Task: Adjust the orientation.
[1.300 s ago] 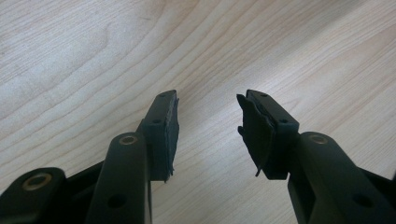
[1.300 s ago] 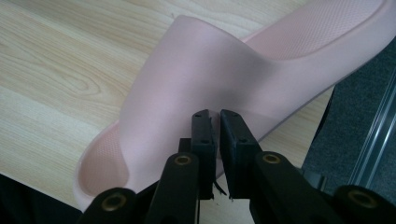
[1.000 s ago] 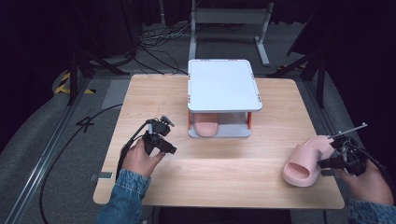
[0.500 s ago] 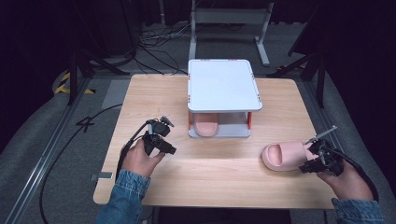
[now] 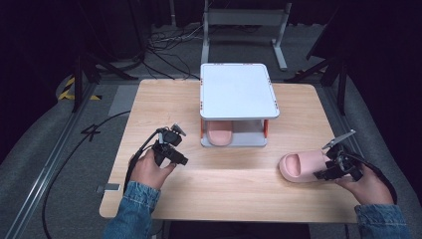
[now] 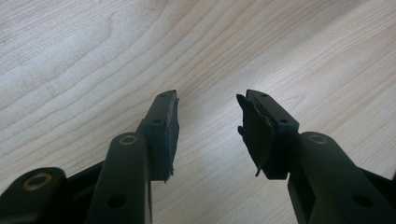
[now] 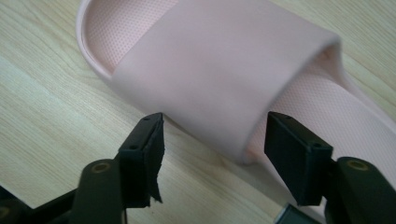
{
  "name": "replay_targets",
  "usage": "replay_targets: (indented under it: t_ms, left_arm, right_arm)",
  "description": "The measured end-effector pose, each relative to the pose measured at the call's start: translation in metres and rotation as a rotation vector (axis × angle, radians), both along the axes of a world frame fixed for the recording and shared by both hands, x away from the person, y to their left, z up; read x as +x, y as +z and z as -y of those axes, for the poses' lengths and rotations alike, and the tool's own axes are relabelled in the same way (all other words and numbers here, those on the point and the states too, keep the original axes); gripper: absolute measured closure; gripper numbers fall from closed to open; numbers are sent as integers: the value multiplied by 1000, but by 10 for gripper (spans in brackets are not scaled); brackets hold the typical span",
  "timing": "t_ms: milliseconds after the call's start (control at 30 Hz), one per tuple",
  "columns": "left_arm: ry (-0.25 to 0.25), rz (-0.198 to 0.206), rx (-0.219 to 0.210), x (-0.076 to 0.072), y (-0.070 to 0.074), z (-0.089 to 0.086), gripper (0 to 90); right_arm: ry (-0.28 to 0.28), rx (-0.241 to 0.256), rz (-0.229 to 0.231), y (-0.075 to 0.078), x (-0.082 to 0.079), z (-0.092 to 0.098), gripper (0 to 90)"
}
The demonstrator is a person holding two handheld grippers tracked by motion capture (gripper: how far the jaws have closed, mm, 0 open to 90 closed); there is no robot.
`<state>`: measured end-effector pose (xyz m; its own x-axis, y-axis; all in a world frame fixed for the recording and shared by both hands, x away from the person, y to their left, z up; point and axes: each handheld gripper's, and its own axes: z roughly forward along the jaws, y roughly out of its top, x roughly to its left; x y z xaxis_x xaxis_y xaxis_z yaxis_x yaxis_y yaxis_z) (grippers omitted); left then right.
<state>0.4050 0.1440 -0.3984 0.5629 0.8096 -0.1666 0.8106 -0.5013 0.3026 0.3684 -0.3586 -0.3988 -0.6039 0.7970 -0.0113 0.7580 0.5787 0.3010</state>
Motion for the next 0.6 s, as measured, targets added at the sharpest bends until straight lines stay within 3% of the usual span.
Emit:
replay_targets:
  t_ms: [233,300,333,367,400,600]
  left_arm:
    - [4,-4,-2,-2,-1,-2,559]
    - [9,-5,-7,-2,0,-3,560]
    - [8,-6,-8,-2,0,-3,560]
    - [8,-7,-8,-2,0,-3,560]
    - [8,-7,-8,-2,0,-3,560]
    - [6,-11,-10,-1,-1,-3,561]
  right_arm:
    - [91,-25,-27,-13,4,-12,344]
    - [115,-49,-43,-17,4,-15,419]
    - [130,-77,-30,-19,3,-17,449]
    - [130,-77,-30,-19,3,-17,449]
    - [141,-69,-20,-16,2,-18,517]
    - [179,-46,-23,-12,0,-25,667]
